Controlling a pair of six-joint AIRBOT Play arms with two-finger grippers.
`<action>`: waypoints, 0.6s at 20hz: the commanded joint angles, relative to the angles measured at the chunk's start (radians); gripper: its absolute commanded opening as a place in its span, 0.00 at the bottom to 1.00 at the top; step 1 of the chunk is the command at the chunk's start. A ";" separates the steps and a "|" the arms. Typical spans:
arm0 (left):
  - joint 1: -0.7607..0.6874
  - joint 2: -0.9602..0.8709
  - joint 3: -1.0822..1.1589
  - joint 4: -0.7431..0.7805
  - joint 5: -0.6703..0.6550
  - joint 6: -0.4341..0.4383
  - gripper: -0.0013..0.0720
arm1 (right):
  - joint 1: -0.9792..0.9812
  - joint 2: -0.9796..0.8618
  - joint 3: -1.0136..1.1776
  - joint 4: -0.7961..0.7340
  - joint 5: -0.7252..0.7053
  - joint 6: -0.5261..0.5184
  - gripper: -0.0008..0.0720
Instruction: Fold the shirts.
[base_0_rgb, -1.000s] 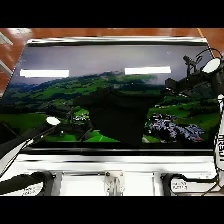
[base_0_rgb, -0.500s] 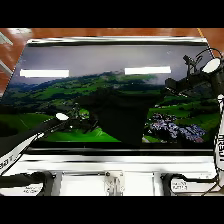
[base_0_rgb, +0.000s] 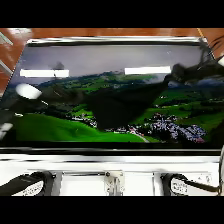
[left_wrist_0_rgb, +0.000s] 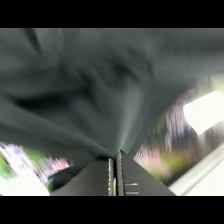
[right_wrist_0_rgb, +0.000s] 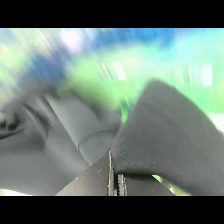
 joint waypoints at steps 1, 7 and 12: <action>0.174 0.195 0.400 0.165 -0.087 -0.050 0.06 | -0.035 0.157 0.159 0.050 -0.182 -0.004 0.09; 0.359 0.285 0.919 0.172 -0.206 -0.188 0.06 | -0.067 0.469 0.373 -0.078 -0.473 0.011 0.09; 0.380 0.307 0.866 0.301 -0.652 -0.251 0.06 | -0.067 0.632 0.377 -0.330 -0.405 0.061 0.09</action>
